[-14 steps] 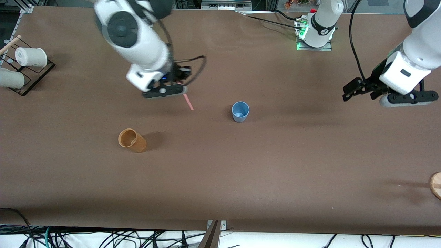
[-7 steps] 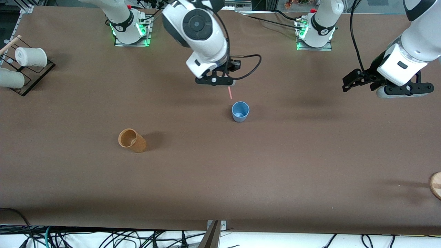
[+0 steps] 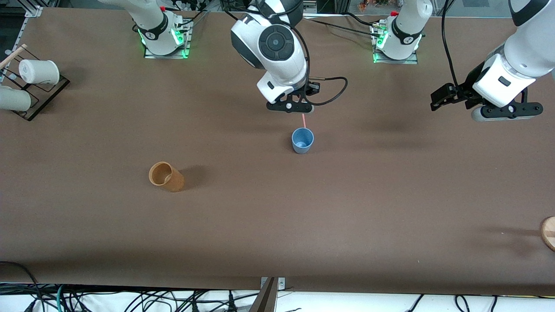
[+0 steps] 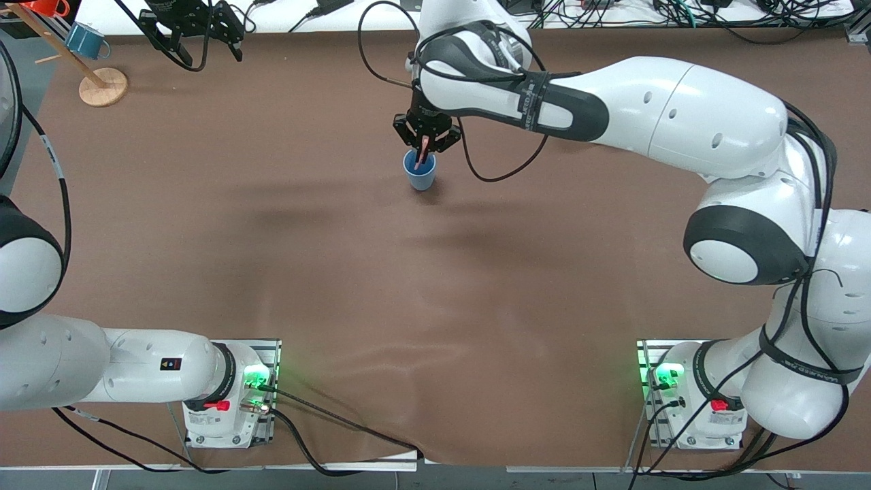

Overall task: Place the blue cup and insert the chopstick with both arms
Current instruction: 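Carry the pink chopstick with the right gripper above the blue cup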

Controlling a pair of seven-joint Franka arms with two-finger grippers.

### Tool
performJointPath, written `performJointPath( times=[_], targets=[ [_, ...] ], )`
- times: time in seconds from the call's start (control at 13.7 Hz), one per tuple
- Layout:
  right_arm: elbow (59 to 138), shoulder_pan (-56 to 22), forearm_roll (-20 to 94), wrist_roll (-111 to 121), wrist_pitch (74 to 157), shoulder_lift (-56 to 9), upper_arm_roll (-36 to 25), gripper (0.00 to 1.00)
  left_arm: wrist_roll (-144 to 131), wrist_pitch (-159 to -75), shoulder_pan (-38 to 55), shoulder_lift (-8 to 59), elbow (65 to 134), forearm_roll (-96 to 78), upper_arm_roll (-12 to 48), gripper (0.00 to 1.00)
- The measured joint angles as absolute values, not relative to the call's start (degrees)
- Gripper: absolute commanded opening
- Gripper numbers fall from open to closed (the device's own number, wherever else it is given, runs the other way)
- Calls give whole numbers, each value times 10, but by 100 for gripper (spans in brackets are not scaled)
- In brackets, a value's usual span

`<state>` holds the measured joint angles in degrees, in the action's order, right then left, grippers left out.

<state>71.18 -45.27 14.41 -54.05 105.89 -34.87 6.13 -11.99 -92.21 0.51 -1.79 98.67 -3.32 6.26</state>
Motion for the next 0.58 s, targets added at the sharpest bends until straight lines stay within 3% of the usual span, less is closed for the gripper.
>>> performJointPath(
  times=[0.44,0.51,0.58],
  targets=[
    [711,-453,122,-540,1080,-366,59,0,-119,-922,5,-17,980,-33,63,100],
    [711,-453,121,-540,1084,-369,59,9,-119,-922,5,-17,979,-33,63,100],
    [711,-453,120,-540,1088,-372,59,25,-119,-922,5,-17,979,-33,63,100]
  ],
)
